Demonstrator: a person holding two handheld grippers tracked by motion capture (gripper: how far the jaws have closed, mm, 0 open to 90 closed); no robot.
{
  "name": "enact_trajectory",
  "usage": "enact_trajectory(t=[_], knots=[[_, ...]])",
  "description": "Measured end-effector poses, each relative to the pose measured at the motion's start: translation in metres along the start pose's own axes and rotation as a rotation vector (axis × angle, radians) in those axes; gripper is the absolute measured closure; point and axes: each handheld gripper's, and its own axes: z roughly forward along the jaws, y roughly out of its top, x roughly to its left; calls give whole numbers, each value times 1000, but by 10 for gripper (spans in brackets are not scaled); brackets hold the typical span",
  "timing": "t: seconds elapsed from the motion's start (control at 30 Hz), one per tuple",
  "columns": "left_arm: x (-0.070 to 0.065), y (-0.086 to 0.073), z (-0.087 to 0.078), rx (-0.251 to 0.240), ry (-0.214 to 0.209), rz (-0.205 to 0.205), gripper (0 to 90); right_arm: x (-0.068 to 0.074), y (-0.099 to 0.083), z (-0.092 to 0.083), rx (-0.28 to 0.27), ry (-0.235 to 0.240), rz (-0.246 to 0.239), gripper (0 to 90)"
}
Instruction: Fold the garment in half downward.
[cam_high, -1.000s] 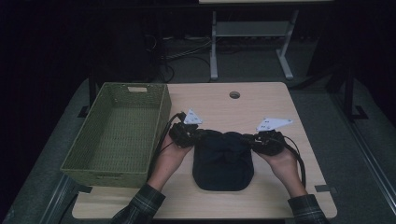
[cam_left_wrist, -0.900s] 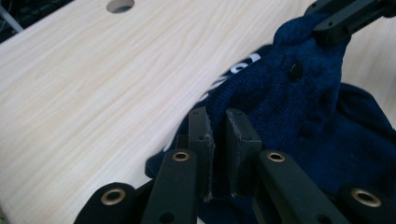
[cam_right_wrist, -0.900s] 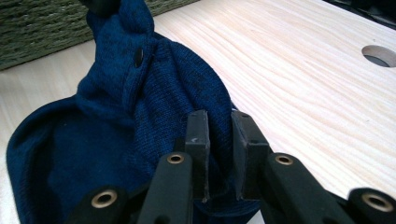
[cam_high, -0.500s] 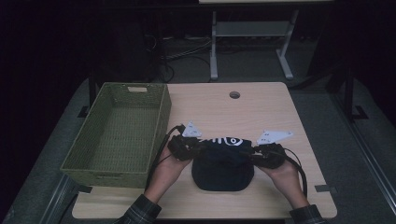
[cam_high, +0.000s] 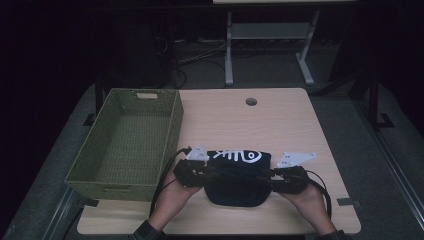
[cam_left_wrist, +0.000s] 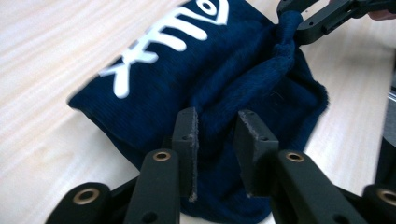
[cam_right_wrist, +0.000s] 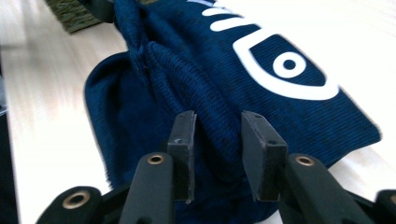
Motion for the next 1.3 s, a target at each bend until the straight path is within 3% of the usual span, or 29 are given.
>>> enact_trajectory(t=[0.2, 0.43, 0.57, 0.77, 0.83, 1.07, 1.3], knots=[[-8, -4, -8, -9, -8, 12, 647, 11, -7, -9, -5, 18, -7, 621], [-12, 7, -29, -64, -7, 29, 642, 12, -2, -29, -58, 8, 0, 613], [-6, 18, -31, -88, 1, 22, 727, 6, 4, -34, -77, 4, 2, 673], [8, 36, -15, -80, 4, 9, 887, -6, 10, -23, -68, -14, 0, 843], [13, 42, -8, -78, 18, -1, 898, -10, 12, -19, -66, -19, 2, 880], [33, 57, 15, -64, 67, -35, 900, -15, 14, -6, -49, 13, -4, 898], [48, 51, 39, -20, 66, -70, 900, -11, 5, 0, -32, 50, -1, 898]])
